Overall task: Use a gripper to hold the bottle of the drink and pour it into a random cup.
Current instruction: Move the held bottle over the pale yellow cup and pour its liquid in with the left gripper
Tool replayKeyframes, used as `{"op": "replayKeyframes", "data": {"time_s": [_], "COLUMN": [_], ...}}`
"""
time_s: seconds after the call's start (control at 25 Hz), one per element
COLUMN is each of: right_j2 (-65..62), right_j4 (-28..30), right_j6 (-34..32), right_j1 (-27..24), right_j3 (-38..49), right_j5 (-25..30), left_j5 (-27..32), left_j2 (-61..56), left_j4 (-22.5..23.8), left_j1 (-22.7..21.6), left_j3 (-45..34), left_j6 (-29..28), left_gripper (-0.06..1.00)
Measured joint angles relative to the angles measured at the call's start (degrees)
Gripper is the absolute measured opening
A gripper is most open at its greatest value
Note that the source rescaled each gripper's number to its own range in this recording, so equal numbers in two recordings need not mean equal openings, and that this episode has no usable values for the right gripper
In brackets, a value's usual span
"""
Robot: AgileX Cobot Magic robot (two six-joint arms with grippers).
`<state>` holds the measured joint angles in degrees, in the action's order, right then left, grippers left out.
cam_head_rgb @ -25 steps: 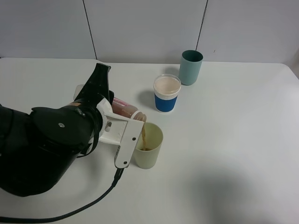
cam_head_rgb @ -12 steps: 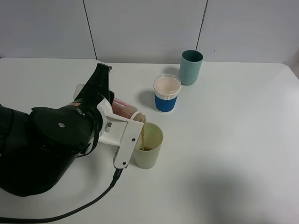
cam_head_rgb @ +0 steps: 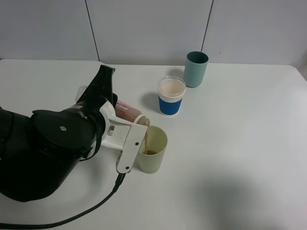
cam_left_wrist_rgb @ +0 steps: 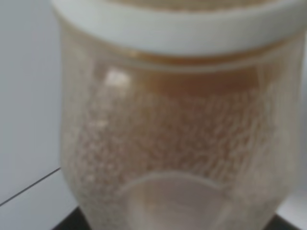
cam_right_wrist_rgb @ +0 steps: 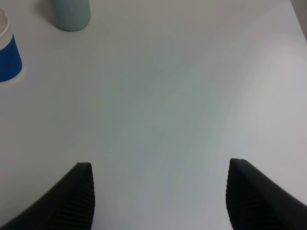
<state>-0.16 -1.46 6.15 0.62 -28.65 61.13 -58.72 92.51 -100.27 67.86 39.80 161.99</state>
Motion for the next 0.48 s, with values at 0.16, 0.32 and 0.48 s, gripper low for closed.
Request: {"op": "replayKeyframes", "data": {"time_s": [0.16,0.32,0.48], "right_j2": [0.0,0.0,0.0], "right_j4": [0.0,0.0,0.0], "right_j6": [0.0,0.0,0.0], "right_j1": [0.0,0.0,0.0], "right_j3": [0.0,0.0,0.0], "right_j5": [0.0,0.0,0.0], "left_j5": [0.0,0.0,0.0], "left_j2": [0.0,0.0,0.0], "left_j4": [0.1,0.1,0.1], "left_j1": [0.0,0.0,0.0], "left_j3": [0.0,0.0,0.0], "left_j6": [0.9,0.9,1.1], "left_gripper": [0.00,0.00,0.00]}}
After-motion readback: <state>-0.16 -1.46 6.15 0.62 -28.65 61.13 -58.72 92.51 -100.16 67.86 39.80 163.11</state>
